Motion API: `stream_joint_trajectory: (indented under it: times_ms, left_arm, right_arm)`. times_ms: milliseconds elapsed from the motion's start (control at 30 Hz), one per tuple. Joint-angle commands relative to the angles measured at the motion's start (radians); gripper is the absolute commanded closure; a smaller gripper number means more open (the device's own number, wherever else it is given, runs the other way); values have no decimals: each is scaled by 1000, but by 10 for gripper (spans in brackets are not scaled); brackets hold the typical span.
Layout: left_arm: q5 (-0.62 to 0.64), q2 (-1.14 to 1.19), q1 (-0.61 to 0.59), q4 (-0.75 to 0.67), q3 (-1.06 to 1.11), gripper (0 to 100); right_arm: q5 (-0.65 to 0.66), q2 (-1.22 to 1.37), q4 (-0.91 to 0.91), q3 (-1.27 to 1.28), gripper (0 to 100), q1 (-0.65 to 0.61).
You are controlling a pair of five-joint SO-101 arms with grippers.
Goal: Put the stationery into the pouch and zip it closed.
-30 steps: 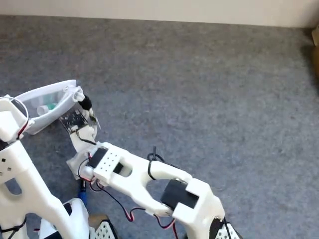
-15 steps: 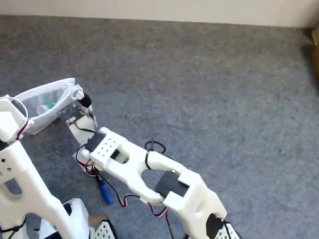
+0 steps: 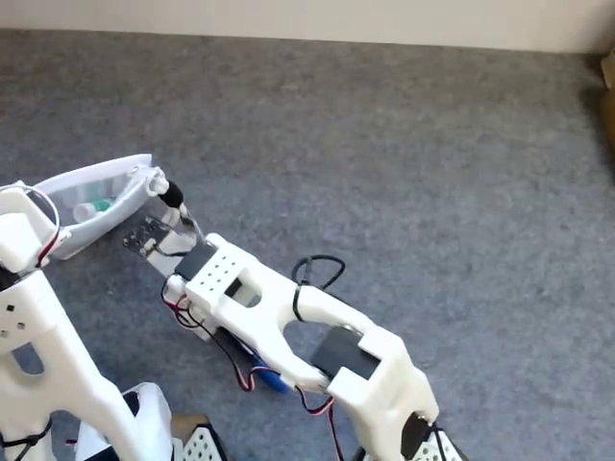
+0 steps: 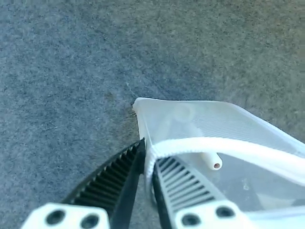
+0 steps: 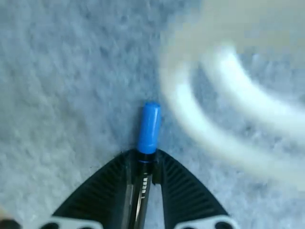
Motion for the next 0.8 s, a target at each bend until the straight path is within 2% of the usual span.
stream_joint_trajectory:
  times_ms: [0, 133, 300, 433, 533, 700, 767]
  left_arm:
    - [6, -19, 38, -17, -67, 992]
    - [6, -19, 38, -17, -67, 992]
    - [6, -19, 38, -17, -67, 992]
    - [6, -19, 38, -17, -67, 992]
    - [6, -19, 38, -17, -67, 992]
    - [5, -19, 38, -20, -56, 992]
    - [5, -19, 39, -23, -50, 990]
  right_arm:
    - [20, -67, 22, 47, 995, 22]
    - [17, -64, 19, 51, 985, 24]
    - [17, -64, 21, 56, 882, 19]
    - [18, -62, 28, 61, 913, 12]
    - [21, -62, 27, 84, 990, 2]
    - [138, -73, 58, 139, 994, -19]
    - [138, -73, 110, 137, 994, -19]
